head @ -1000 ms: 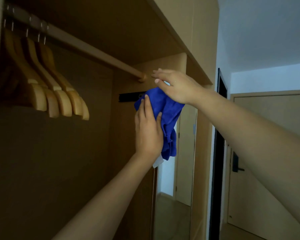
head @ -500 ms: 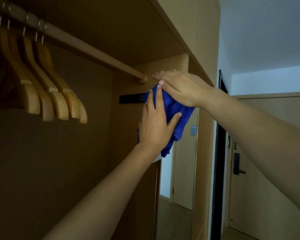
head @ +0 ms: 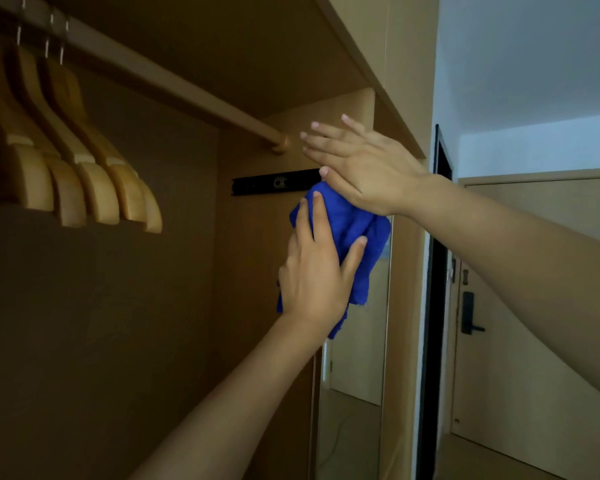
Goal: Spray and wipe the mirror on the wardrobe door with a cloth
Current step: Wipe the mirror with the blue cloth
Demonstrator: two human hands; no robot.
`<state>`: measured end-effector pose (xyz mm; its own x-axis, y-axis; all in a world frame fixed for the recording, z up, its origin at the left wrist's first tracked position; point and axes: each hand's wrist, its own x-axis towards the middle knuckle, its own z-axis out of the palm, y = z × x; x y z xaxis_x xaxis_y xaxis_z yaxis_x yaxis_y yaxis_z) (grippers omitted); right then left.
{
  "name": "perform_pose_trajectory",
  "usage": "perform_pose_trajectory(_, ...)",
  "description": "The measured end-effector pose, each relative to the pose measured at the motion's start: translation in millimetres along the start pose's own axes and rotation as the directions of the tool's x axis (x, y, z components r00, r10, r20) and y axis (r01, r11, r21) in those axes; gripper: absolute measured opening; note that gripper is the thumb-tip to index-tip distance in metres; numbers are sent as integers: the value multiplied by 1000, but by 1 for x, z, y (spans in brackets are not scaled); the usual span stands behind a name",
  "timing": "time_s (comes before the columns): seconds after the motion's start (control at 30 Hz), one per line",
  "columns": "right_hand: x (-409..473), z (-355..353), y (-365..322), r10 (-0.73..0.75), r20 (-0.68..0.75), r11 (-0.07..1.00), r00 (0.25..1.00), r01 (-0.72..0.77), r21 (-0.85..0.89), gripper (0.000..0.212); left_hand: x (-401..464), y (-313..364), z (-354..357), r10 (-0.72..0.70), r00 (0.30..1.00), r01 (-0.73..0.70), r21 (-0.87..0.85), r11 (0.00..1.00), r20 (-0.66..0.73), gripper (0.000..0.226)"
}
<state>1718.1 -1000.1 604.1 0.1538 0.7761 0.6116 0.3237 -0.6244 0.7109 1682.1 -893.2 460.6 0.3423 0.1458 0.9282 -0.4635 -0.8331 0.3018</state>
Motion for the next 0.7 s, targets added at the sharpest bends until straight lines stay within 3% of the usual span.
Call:
perform_pose_trajectory(0.23,2,-5,7,-60,16,998,998,59,31,55,34,0,-4,-26,1000,25,-85,996,-11,78)
perform_pose_trajectory(0.43,5,-10,17,44,-14,978,999,-40,203,53,71,10,-6,9,997,-16,-89,996,-75,74)
perform_pose_trajectory(0.7,7,-9,8,-79,-3,996,997,79,45,54,38,10,3,-53,990,56,18,998,-130,69)
